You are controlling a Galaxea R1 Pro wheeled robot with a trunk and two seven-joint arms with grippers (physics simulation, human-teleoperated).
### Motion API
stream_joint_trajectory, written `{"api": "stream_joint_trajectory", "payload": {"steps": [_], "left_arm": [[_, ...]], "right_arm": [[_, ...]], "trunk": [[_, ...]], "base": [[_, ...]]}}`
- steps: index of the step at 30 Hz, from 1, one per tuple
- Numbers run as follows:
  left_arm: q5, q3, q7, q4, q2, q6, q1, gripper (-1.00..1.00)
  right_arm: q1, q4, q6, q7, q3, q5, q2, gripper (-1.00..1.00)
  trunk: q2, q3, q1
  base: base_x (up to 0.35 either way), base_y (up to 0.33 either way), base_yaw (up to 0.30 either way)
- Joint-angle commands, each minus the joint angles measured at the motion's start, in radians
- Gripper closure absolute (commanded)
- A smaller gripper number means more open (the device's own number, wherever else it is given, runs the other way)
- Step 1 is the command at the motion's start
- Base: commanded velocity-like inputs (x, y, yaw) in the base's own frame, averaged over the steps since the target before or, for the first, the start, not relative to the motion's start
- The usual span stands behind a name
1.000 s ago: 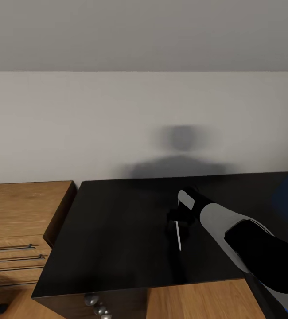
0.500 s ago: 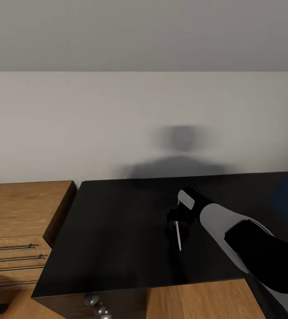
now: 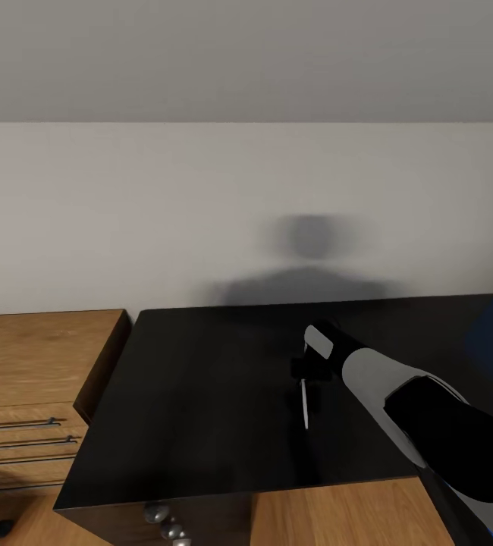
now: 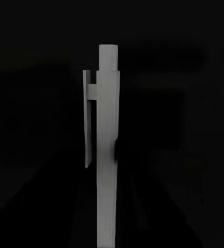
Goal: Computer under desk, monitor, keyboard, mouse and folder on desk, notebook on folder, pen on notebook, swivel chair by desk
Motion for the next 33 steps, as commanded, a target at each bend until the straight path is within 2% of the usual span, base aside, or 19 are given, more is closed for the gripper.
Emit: {"api": "stream_joint_trajectory", "payload": {"steps": [1, 33], "left_arm": [[0.010, -0.007, -0.002, 0.001, 0.000, -0.003, -0.001, -1.00], [0.010, -0.007, -0.004, 0.001, 0.002, -0.003, 0.000, -1.00]], "right_arm": [[0.000, -0.001, 0.002, -0.009, 0.005, -0.013, 0.000, 1.00], [0.000, -0.001, 0.002, -0.008, 0.005, -0.013, -0.001, 1.00]], "trunk": [[0.000, -0.001, 0.000], [0.007, 0.002, -0.004]], "base": [[0.000, 0.000, 0.000], [0.000, 0.000, 0.000]]}}
